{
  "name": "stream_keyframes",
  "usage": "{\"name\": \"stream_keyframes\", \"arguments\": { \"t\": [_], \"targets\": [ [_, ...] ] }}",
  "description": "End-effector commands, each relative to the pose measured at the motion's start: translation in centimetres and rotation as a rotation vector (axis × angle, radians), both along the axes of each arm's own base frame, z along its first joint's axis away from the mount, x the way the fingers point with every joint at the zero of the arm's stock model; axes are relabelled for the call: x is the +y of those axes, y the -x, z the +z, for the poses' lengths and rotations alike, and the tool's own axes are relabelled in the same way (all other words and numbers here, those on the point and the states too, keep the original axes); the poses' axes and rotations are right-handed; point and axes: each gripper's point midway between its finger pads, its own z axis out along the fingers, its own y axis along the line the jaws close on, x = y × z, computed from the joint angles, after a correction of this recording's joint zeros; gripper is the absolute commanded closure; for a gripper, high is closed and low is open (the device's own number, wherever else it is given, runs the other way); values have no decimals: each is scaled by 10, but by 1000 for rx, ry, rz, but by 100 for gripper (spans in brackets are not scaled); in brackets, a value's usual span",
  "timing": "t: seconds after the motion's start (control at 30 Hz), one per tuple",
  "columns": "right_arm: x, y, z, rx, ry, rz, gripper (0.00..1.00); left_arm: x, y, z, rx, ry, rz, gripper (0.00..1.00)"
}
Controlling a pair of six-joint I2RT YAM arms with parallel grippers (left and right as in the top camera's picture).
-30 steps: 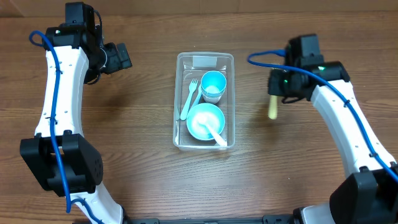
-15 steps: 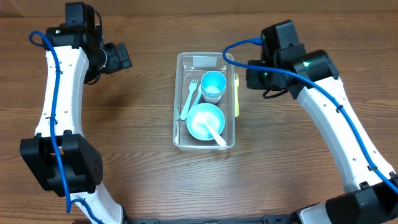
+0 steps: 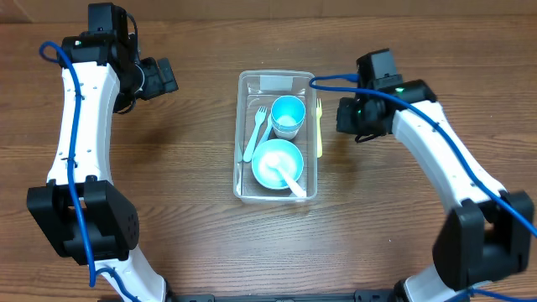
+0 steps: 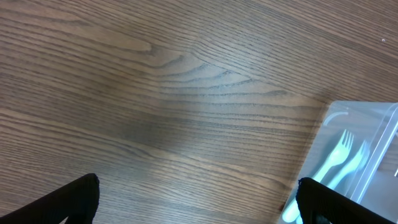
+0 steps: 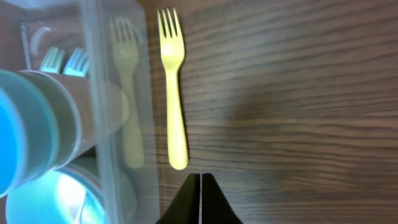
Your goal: Pack container
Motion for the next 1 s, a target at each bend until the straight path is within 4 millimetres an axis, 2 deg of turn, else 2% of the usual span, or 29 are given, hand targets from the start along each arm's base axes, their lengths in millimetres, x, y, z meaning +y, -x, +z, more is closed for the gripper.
{"name": "stream_keyframes", "arguments": {
  "t": [0.0,0.1,0.3,0.57,0.7,0.97],
  "targets": [
    [16,-1,-8,16,-55,33,96,1,-6,3,-15,-7,-15,0],
    [22,-4,-15,16,-56,46,96,0,-6,3,-16,-6,-15,0],
    [37,0,-15,11,-57,85,96,0,-6,3,-16,-6,-15,0],
    [43,7,-27,33,-95,71,96,0,-6,3,-16,-6,-15,0],
    [50,7,-25,44,-146,36,96,0,-6,3,-16,-6,-15,0],
    [70,8,-19,40,-234,82,96,0,-6,3,-16,-6,-15,0]
  ]
}}
